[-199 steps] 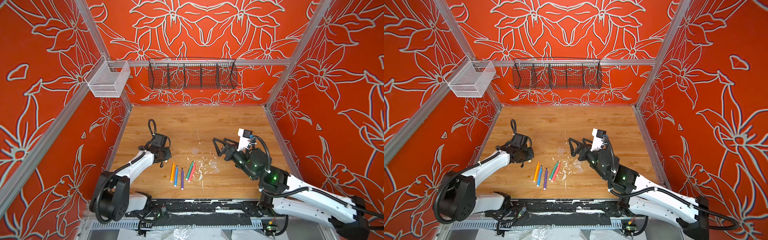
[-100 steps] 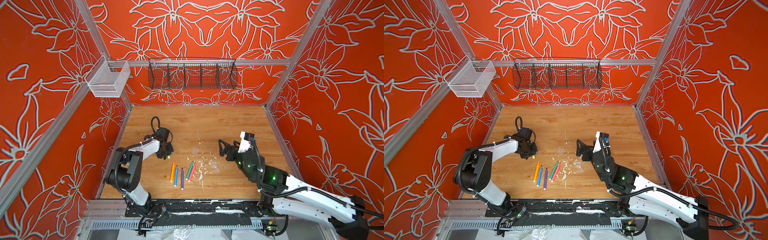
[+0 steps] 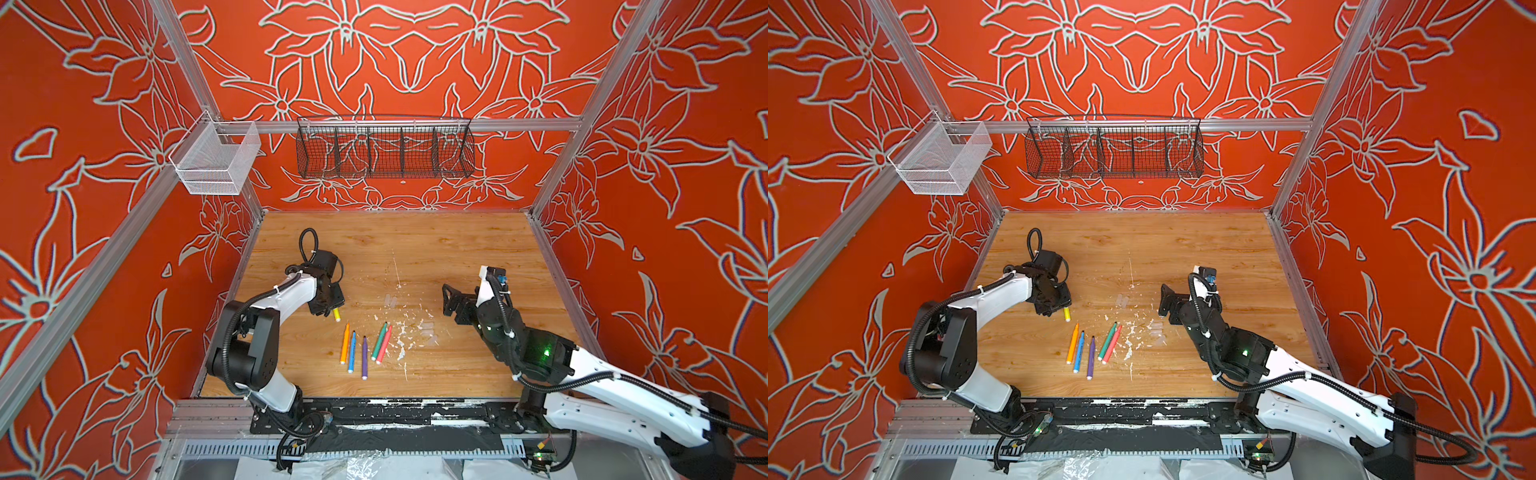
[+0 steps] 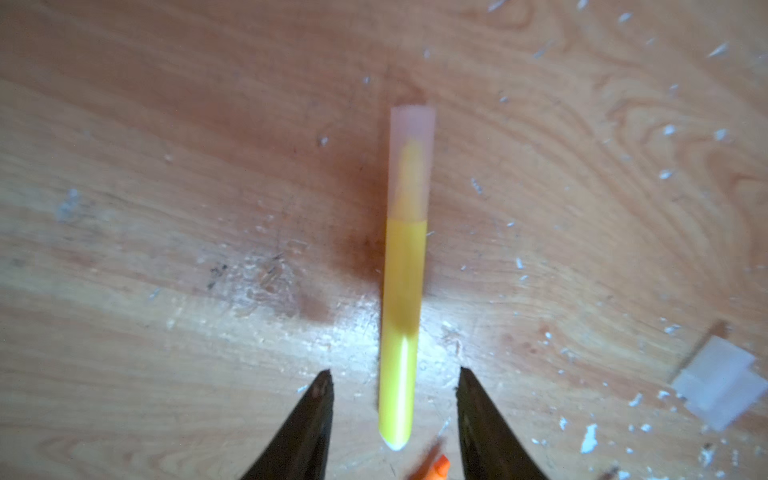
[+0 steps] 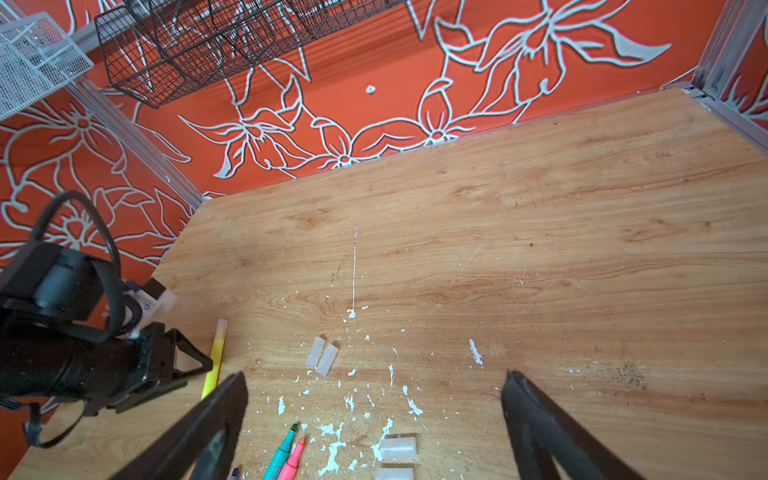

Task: Insert the pens into the pen caps
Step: 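Lower the capped yellow highlighter to the table and release with the left gripper, then move the left gripper over the pink highlighter while the right gripper withdraws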

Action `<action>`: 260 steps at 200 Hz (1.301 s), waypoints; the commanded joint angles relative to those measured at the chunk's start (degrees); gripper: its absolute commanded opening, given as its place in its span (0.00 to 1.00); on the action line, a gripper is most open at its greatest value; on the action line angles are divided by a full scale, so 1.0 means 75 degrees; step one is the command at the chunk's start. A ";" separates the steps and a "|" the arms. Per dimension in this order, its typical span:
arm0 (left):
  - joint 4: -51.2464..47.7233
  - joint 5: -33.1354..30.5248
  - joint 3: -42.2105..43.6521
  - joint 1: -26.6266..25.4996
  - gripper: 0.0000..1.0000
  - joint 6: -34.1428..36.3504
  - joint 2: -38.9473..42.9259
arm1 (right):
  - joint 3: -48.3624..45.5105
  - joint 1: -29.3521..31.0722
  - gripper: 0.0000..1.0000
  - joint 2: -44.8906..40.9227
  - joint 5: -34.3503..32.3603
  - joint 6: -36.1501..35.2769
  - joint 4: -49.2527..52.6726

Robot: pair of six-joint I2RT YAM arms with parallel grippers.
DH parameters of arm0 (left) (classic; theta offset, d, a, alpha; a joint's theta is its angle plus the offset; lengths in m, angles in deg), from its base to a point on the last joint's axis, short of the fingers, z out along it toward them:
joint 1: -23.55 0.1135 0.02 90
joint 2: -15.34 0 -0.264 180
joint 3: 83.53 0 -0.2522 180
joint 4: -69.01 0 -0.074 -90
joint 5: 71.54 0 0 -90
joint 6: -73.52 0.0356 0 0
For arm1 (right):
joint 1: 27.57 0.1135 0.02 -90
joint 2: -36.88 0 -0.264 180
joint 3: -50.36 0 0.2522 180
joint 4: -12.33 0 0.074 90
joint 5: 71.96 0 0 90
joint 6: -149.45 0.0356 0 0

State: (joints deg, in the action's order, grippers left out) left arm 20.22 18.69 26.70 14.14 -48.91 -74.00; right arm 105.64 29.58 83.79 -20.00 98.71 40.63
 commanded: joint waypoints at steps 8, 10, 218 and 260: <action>-0.0743 -0.0296 -0.0243 -0.0055 0.46 0.0287 0.1526 | 0.0245 -0.0101 0.98 0.0061 0.0358 -0.0532 0.0033; -0.0744 -0.0314 -0.0211 -0.0087 0.46 0.0306 0.1663 | 0.0272 -0.0109 0.98 0.0078 0.0360 -0.0538 0.0083; -0.0346 -0.1195 0.0775 -0.6714 0.32 -0.1348 0.1374 | -0.1164 -0.4022 0.91 0.2718 -0.1034 -0.2428 -0.2572; -0.0551 -0.1676 0.0259 -0.6714 0.30 -0.1444 0.0416 | -0.1223 -0.4028 0.90 0.2720 -0.0953 -0.2426 -0.2692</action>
State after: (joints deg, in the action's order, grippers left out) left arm 17.56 9.47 30.94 -35.82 -58.28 -68.67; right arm 97.68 -0.41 104.17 -25.68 80.88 22.56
